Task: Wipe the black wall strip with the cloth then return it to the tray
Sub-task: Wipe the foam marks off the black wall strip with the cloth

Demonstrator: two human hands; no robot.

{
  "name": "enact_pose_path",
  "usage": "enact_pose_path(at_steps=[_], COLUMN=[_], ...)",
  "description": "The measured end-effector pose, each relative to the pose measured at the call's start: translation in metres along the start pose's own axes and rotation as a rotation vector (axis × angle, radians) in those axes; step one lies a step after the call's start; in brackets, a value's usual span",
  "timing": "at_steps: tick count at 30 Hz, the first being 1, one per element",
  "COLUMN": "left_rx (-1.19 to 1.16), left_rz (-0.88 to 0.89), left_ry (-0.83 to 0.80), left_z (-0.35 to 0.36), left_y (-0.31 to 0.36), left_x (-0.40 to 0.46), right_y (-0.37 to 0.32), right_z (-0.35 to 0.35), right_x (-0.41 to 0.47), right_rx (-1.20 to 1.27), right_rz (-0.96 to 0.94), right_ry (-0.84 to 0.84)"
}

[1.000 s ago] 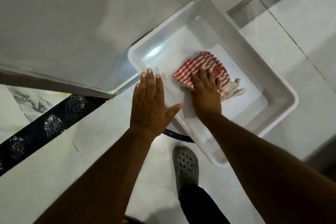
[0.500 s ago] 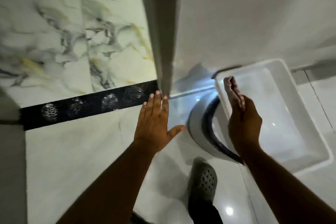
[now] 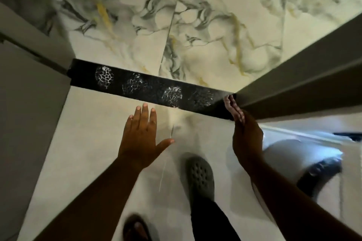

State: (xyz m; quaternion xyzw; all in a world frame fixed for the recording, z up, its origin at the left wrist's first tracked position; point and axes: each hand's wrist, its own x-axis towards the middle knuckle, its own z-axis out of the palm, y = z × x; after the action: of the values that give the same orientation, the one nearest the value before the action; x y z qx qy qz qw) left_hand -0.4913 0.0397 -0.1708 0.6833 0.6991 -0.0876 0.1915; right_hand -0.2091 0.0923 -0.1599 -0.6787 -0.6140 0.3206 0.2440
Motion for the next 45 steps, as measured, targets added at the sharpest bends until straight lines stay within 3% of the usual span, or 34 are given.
enact_pose_path(at_steps=[3,7,9,18,22,25,29,33,37,42,45], left_rx=[-0.053,-0.104,-0.109,-0.166,-0.177,-0.212,-0.230,-0.215,-0.144,-0.119,-0.136], left_rz=[-0.102,-0.253,-0.318,-0.424,-0.455,-0.460,-0.447,-0.451,-0.447,-0.415,-0.414], left_ry=[0.001,-0.052,-0.074,-0.069,-0.006,0.002,0.012,0.031,0.031,0.118,0.155], left_z=[0.066,0.134,0.156,0.221,0.231,0.228,0.228,0.231,0.233,0.236,0.233], left_y=[-0.027,-0.051,-0.062,-0.064,-0.059,-0.061,-0.062,-0.061,-0.062,-0.071,-0.074], left_x=[0.052,0.097,0.107,0.111,0.109,0.109,0.111,0.109,0.107,0.112,0.116], right_y=[0.069,0.158,0.172,0.192,0.201,0.219,0.215,0.199,0.198,0.223,0.236], right_z=[0.061,0.129,0.154,0.192,0.169,0.144,0.163,0.189,0.185,0.155,0.137], right_x=[0.054,0.055,0.040,0.104,0.151,0.129,0.062,0.071,0.120,0.127,0.090], right_rx=[-0.052,-0.499,-0.655,-0.766,-0.817,-0.773,-0.671,-0.678,-0.722,-0.752,-0.757], right_rz=[-0.145,-0.386,-0.412,-0.637,-0.411,-0.296,-0.271,-0.399,-0.549,-0.290,-0.382], right_ry=[-0.154,-0.567,-0.652,-0.542,-0.355,-0.190,-0.392,-0.472,-0.432,-0.200,-0.295])
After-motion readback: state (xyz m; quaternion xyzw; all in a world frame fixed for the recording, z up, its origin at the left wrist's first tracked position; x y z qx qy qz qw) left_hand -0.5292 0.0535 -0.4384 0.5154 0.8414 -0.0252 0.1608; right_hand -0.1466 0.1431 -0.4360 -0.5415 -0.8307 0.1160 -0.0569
